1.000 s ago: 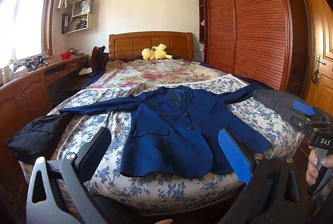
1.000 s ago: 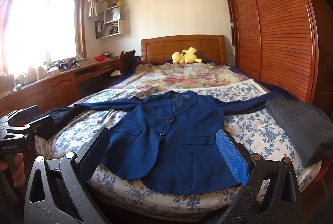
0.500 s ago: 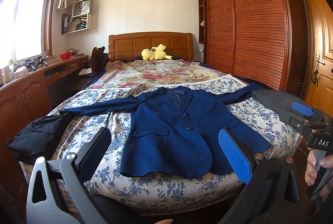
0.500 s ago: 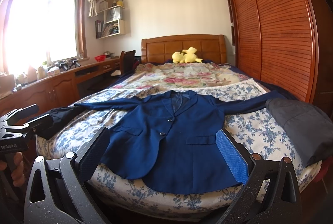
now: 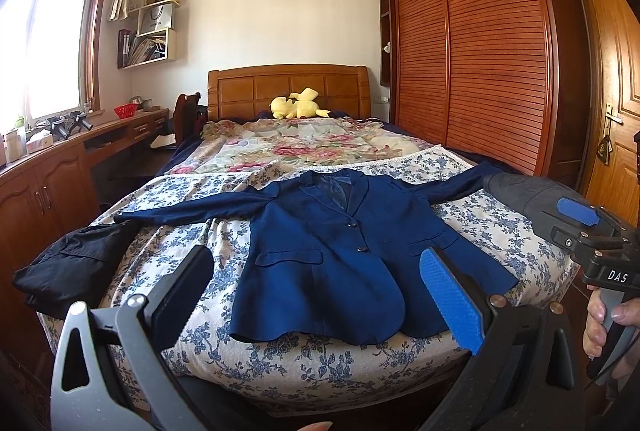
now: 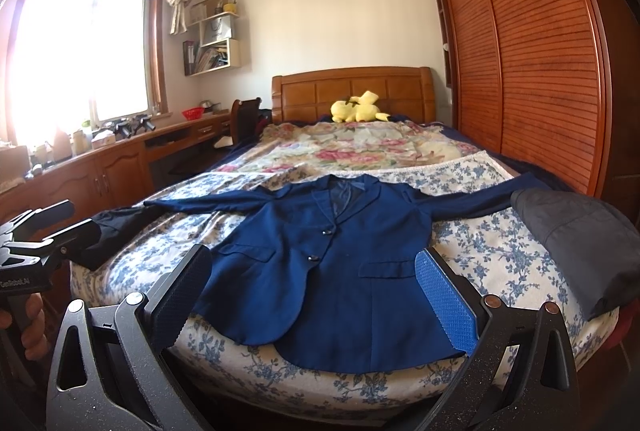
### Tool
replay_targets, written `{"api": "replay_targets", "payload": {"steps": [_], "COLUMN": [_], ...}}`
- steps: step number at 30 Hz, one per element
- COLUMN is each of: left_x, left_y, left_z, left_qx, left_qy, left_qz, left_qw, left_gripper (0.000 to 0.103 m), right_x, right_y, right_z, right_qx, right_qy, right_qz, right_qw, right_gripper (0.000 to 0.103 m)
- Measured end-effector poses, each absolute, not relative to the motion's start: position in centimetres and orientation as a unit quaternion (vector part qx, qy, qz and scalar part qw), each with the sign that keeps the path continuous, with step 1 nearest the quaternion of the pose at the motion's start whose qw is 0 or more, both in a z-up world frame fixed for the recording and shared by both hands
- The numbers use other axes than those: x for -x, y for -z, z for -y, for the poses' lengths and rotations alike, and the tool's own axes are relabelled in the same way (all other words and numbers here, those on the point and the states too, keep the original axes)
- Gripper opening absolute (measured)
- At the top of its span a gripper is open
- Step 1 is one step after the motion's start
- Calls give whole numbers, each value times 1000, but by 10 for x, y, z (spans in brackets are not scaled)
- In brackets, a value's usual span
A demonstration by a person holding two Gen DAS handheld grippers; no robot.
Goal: Fold large clothes
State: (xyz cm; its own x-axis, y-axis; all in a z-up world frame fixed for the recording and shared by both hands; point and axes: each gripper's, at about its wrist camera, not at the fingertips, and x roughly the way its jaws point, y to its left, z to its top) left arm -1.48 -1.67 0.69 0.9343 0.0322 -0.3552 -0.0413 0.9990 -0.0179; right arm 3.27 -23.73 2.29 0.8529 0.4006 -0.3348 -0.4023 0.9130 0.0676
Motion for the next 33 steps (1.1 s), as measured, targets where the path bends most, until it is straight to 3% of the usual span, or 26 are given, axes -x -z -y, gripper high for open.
{"api": "replay_targets", "payload": {"steps": [16, 33], "left_x": [14, -39], "left_y": [-7, 32], "left_z": [13, -22], "left_qx": [14, 27], "left_qy": [-22, -54], "left_qz": [-184, -223], "left_qw": [983, 973], "left_gripper": [103, 103], "right_x": [-31, -77], "right_y": [-25, -1], "right_z": [235, 213], "right_qx": [2, 17], "right_qy": [-209, -223], "right_qz": [-174, -194], "right_qw": [962, 955], "right_gripper": [103, 103]}}
